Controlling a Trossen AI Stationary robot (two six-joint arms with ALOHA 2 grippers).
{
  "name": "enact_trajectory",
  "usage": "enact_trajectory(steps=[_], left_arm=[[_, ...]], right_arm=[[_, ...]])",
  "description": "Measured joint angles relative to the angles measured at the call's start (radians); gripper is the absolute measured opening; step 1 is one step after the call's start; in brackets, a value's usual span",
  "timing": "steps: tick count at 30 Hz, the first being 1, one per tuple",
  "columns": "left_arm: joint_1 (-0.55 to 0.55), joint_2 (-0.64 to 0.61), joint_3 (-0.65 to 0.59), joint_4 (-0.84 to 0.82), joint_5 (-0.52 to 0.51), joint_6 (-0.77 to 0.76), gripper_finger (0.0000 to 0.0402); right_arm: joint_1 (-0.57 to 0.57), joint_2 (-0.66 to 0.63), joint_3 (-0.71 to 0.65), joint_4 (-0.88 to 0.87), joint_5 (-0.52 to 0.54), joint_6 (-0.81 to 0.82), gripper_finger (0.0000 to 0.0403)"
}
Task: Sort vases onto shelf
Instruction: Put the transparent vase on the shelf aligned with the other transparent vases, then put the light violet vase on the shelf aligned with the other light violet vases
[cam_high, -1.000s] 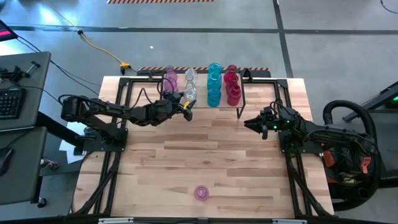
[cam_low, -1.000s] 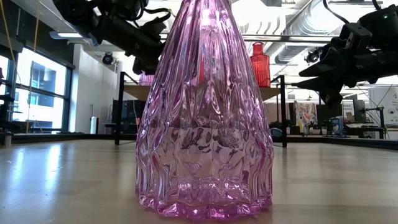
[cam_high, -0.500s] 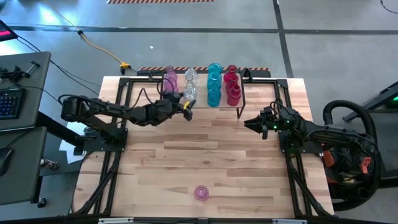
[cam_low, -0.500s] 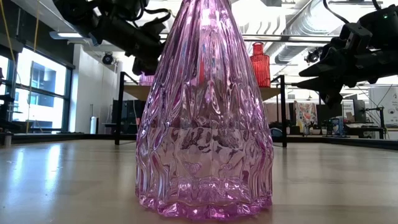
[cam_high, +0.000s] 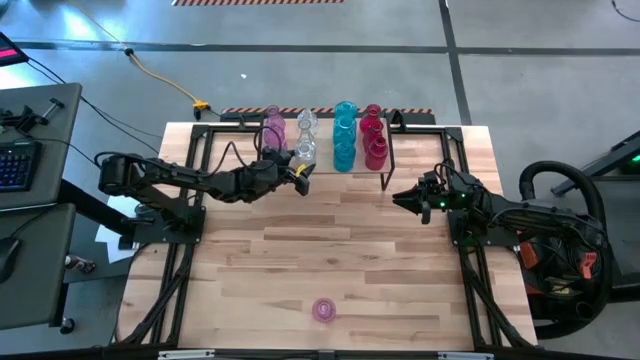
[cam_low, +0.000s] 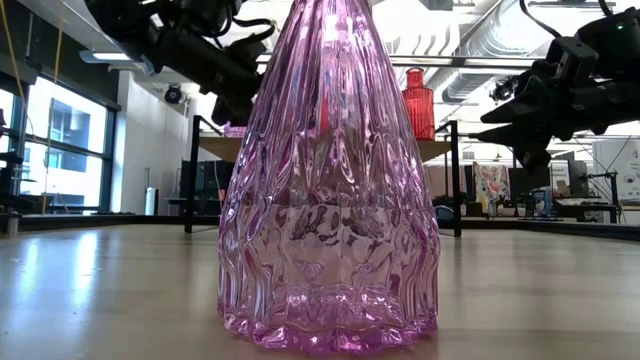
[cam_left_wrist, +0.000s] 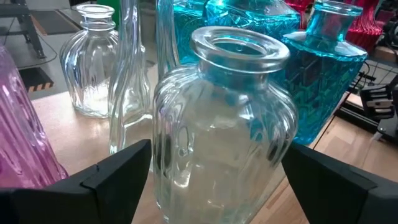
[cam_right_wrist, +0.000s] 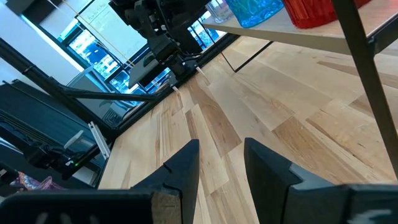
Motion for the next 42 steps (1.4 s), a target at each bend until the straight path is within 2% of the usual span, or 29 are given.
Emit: enact_trajectory(steps=[29,42], left_arm=[[0.0,-0.054,0.005,0.007,-0.005,0.021,0.0352],[0.0,-0.1,0.03,0.001,0.0,0.086,0.0352]], right_arm=[[0.0,0.0,0.0,-0.006,0.0,0.0,0.0108],[0.0,0.0,0.0,-0.006,0.0,0.0,0.0108]])
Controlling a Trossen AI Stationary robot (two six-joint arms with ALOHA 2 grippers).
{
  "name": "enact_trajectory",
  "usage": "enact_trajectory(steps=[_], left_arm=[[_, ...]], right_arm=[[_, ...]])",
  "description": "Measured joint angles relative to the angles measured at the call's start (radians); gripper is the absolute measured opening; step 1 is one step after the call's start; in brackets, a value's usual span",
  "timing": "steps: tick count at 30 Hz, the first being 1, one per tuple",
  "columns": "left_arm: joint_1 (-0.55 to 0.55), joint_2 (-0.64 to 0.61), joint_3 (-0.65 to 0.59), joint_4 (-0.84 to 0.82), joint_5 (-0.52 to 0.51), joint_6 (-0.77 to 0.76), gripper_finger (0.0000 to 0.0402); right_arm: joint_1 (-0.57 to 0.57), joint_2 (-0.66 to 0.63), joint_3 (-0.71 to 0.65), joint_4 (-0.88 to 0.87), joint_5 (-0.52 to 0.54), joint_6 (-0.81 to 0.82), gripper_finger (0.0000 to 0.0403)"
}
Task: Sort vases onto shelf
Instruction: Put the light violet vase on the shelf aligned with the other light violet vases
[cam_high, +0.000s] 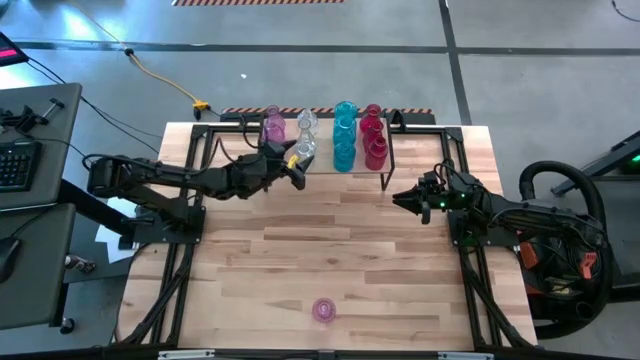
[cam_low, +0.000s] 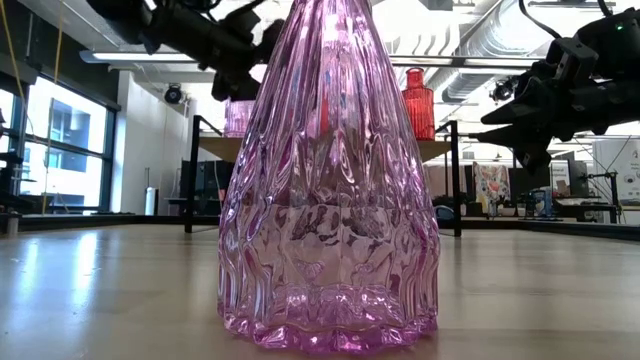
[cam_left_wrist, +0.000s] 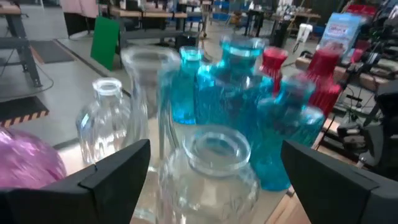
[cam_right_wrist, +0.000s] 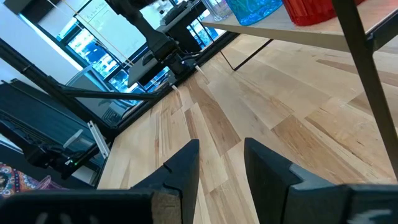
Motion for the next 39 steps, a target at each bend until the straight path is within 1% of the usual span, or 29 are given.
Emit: enact_trajectory(steps=[10,16,23,26,30,35,39], left_arm=[[-0.034,-0.124,0.0,0.0,0.012,0.109,0.0352],[-0.06,-0.201,0.0,-0.008,0.117,0.175,0.0352],[-0.117,-0.25,0.0,-0.123,0.19,0.143,0.0352],[-0.163,-0.261,0.0,-0.144,0.185,0.165,0.0352],[-0.216,-0.264,0.002,-0.154,0.134,0.214,0.0352],[-0.268,-0.28,0.086,-0.298,0.136,0.216,0.0352],[-0.31,-0.279,0.169,-0.456,0.227,0.216,0.0352]], right_arm=[[0.0,0.0,0.0,0.0,0.0,0.0,0.0108],[0.0,0.0,0.0,0.0,0.0,0.0,0.0108],[0.0,0.0,0.0,0.0,0.0,0.0,0.0108],[0.0,0.0,0.0,0.0,0.0,0.0,0.0108],[0.0,0.0,0.0,0.0,0.0,0.0,0.0108],[0.0,0.0,0.0,0.0,0.0,0.0,0.0108],[0.0,0.0,0.0,0.0,0.0,0.0,0.0108]])
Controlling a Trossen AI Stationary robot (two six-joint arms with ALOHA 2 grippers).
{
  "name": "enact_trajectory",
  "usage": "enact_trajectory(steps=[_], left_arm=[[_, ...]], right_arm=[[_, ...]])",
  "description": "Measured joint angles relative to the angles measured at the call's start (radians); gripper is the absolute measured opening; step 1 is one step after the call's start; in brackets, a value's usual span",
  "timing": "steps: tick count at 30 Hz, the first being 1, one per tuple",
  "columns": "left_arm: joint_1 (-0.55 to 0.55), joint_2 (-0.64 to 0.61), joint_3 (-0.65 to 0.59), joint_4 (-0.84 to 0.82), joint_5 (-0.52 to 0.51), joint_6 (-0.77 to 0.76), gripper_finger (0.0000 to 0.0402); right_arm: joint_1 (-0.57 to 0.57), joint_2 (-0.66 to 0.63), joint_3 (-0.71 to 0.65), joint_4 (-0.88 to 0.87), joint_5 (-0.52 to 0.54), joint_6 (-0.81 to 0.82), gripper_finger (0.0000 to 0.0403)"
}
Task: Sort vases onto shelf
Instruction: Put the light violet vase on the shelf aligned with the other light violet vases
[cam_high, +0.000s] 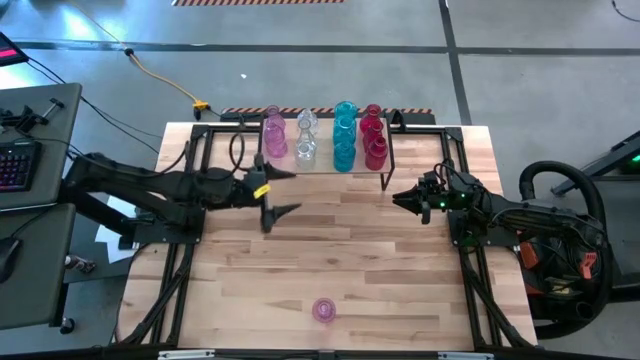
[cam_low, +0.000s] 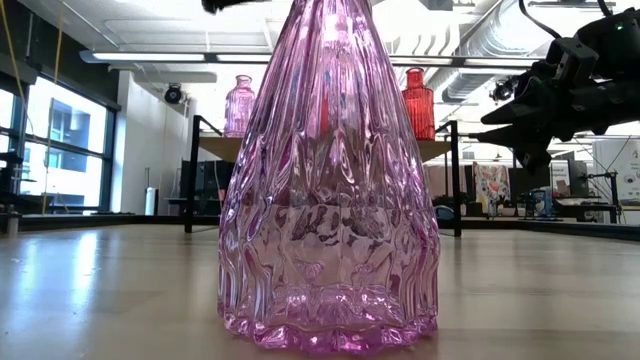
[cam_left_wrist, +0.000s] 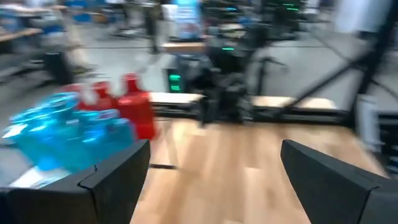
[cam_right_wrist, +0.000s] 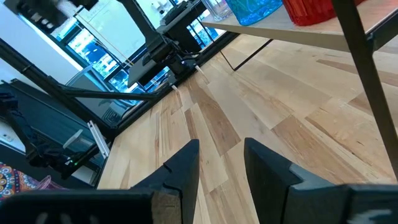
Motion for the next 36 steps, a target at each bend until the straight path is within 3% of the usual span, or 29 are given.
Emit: enact_trajectory(steps=[6,16,32,36], left_arm=[[-0.1,0.002,0.014,-0.05,0.094,-0.044,0.0352],[-0.294,0.09,0.014,-0.057,0.016,-0.087,0.0352],[-0.387,0.365,0.013,0.207,0.014,-0.179,0.0352],[-0.393,0.423,0.014,0.258,0.059,-0.18,0.0352]], right_arm=[[0.0,0.0,0.0,0.0,0.0,0.0,0.0108],[0.0,0.0,0.0,-0.001,0.0,0.0,0.0108],[0.0,0.0,0.0,-0.017,0.0,0.0,0.0108],[0.0,0.0,0.0,-0.018,0.0,0.0,0.0108]])
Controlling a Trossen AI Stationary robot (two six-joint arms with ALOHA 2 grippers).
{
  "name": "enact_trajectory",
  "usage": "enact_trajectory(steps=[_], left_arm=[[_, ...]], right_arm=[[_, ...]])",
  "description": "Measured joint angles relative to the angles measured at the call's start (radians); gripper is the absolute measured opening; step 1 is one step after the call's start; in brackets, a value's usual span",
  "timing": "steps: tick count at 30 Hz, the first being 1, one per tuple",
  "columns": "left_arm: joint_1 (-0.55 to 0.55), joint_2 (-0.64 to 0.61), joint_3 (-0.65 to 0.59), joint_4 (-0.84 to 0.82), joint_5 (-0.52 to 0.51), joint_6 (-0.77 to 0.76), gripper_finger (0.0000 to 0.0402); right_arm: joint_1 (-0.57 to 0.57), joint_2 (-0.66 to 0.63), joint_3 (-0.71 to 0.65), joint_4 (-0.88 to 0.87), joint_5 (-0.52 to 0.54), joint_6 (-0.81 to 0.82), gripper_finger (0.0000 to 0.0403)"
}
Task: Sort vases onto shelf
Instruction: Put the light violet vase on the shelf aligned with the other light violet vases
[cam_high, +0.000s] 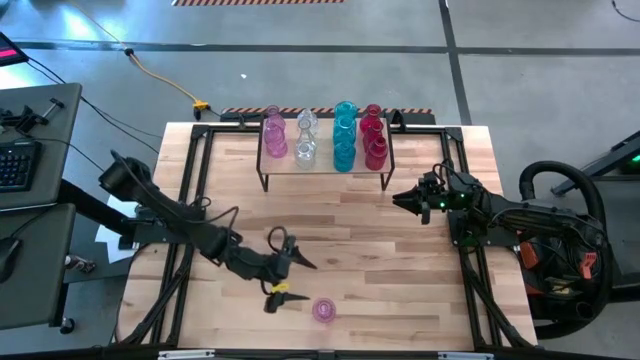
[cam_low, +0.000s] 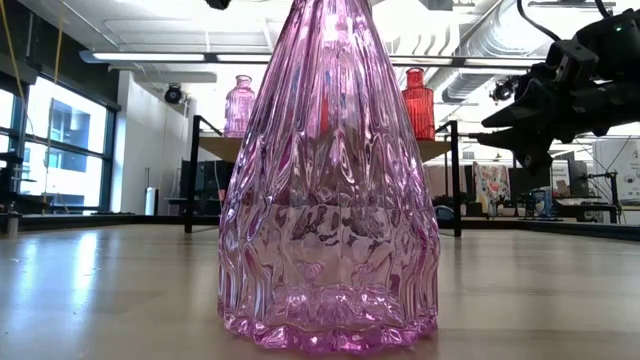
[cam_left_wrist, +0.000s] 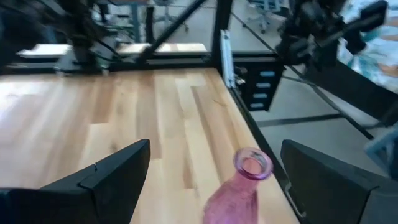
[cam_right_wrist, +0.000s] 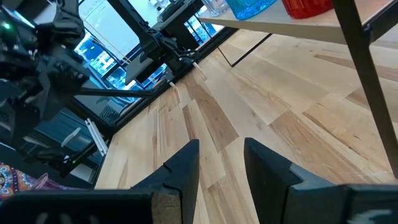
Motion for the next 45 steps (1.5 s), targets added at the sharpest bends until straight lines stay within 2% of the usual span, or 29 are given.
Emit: enact_trajectory(steps=[15,30,38,45], left_arm=[[0.0,0.161,0.0,0.18,0.115,0.0,0.0352],[0.001,0.294,0.0,0.301,0.178,-0.043,0.0352],[0.002,0.338,0.0,0.385,0.195,-0.028,0.0352],[0.01,0.34,0.0,0.389,0.207,-0.005,0.0351]], right_arm=[[0.0,0.0,0.0,-0.009,0.0,0.0,0.0108],[0.0,0.0,0.0,-0.016,0.0,0.0,0.0108],[0.0,0.0,0.0,-0.019,0.0,0.0,0.0108],[0.0,0.0,0.0,-0.019,0.0,0.0,0.0108]])
